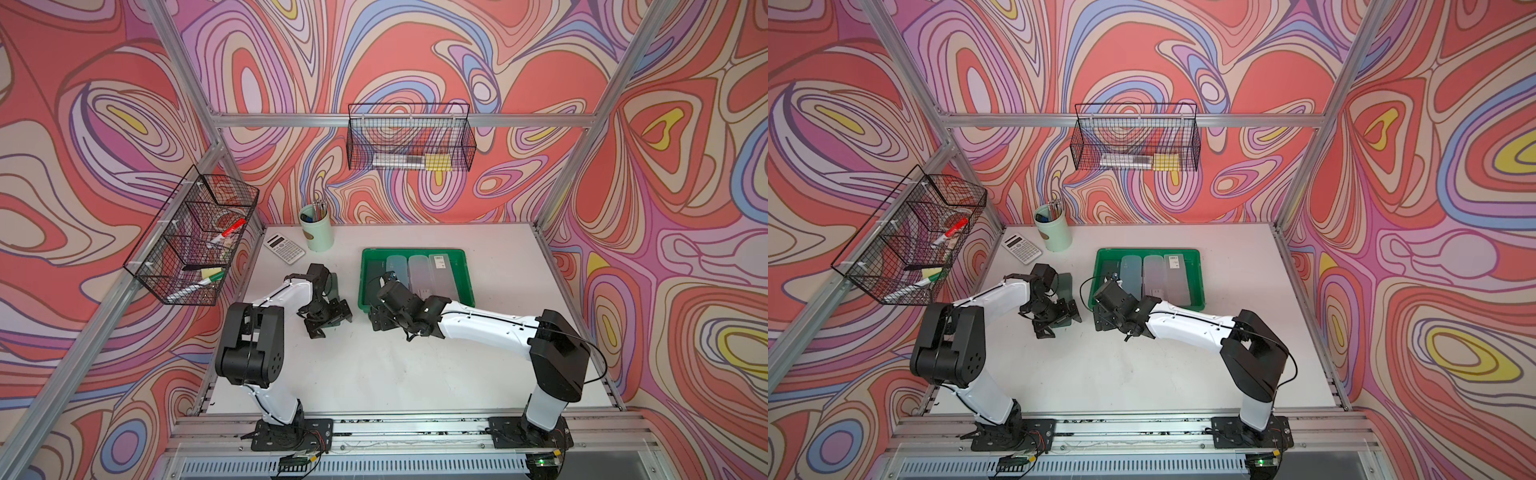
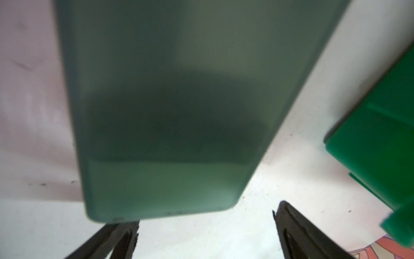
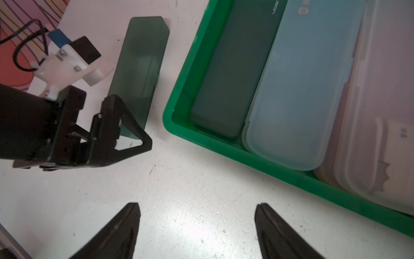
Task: Put the pencil case into the storage box
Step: Pick up the pencil case from the center of the board.
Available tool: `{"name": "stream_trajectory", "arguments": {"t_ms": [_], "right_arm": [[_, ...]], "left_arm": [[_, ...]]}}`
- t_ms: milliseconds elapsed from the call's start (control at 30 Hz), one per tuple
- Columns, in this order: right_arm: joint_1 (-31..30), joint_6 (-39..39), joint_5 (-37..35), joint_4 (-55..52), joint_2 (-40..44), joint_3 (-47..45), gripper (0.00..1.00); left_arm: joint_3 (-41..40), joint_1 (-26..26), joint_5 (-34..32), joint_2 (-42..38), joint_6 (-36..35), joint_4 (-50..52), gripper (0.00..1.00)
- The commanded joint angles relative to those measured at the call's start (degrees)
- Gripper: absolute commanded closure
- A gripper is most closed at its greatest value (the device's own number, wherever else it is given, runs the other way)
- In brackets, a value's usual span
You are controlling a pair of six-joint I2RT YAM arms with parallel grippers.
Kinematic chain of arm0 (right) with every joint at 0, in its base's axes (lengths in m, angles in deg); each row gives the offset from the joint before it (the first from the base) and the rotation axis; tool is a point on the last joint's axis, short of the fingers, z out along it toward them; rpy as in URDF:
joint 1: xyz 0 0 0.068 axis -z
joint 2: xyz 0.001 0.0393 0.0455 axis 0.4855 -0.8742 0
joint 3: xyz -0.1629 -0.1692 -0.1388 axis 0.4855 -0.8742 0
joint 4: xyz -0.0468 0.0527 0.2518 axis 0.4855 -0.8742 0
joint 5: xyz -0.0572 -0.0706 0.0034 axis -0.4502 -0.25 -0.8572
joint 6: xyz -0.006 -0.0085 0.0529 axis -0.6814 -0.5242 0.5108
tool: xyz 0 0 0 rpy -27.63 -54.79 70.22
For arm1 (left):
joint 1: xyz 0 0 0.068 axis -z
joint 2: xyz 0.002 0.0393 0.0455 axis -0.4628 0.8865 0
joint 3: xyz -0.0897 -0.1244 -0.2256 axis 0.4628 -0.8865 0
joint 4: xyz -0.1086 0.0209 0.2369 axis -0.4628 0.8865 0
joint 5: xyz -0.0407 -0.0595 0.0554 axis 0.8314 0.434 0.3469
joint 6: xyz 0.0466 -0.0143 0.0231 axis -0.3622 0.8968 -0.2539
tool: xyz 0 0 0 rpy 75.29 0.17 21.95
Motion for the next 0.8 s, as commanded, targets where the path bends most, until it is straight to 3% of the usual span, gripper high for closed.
{"name": "stream_trajectory", "arguments": {"t_ms": [0,167,300,400,567,767], "right_arm": [[-1.17,-0.11,-1.19,1.65,1.85,-0.29,0.16],[-3.53,4.37,-4.13,5.87,0.44,0.41,0.14],[-8.0,6.52,-8.51,8.47,-8.81,7.34,0.12],[-10.79,7.12,-12.68,4.12,-17.67,17.92,0.11],[-11.34,8.67,-12.44,-1.21,-30.81,32.85,0.09],[-11.35,8.72,-14.34,-5.52,-40.58,43.93,0.07]], "left_arm": [[2.72,0.11,-3.03,-6.0,0.76,2.85,0.02],[13.06,0.07,-12.14,-13.74,-3.79,8.16,0.01],[19.99,-0.78,-20.76,-17.86,-8.3,8.01,0.01],[21.0,-5.08,-19.39,-19.81,-9.15,5.51,0.01],[20.92,-12.51,-16.61,-18.94,-9.68,4.44,0.01],[18.98,-13.26,-13.97,-18.18,-9.69,1.39,0.01]]}}
